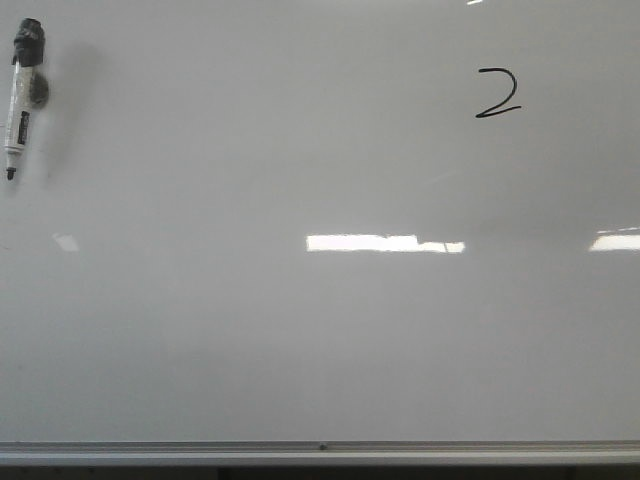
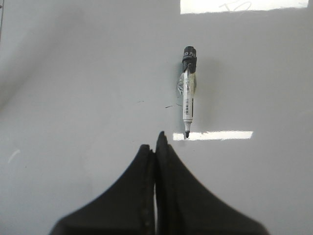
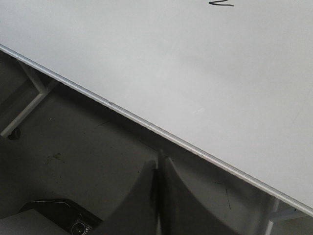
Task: Write number 2 on whiteboard
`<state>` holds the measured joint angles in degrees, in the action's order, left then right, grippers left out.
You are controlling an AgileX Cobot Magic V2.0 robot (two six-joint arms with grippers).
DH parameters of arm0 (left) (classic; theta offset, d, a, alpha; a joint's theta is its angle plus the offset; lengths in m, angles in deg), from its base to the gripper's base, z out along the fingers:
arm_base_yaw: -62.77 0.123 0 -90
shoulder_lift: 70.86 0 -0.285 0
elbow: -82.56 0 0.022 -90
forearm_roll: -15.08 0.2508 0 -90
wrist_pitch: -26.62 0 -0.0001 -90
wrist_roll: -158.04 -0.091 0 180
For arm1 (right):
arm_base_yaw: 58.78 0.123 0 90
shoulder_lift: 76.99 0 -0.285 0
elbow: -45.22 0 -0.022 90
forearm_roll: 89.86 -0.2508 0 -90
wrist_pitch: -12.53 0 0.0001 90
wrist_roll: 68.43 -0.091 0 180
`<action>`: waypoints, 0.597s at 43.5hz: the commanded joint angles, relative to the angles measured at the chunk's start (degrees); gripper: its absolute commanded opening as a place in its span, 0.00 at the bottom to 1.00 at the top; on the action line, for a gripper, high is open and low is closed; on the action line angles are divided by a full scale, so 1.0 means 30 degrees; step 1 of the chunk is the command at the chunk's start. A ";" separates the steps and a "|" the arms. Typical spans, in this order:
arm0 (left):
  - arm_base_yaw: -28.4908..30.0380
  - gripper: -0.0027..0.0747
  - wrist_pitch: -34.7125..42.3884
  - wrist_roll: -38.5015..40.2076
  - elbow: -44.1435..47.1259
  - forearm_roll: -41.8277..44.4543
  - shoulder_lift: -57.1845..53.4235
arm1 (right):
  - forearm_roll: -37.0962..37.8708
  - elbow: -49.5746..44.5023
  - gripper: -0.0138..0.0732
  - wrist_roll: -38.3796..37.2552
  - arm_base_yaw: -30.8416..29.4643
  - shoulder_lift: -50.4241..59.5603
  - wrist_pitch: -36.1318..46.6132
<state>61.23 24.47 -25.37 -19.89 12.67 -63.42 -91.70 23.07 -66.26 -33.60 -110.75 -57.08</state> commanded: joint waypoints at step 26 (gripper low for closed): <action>-0.0131 0.01 0.1696 -0.0004 0.0107 -0.0203 -0.0276 | 0.0611 -0.5619 0.08 0.0033 -0.5467 0.4071 1.0425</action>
<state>61.23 24.47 -25.37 -19.89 12.67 -63.42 -90.56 9.66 -66.26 -46.63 -101.16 -37.45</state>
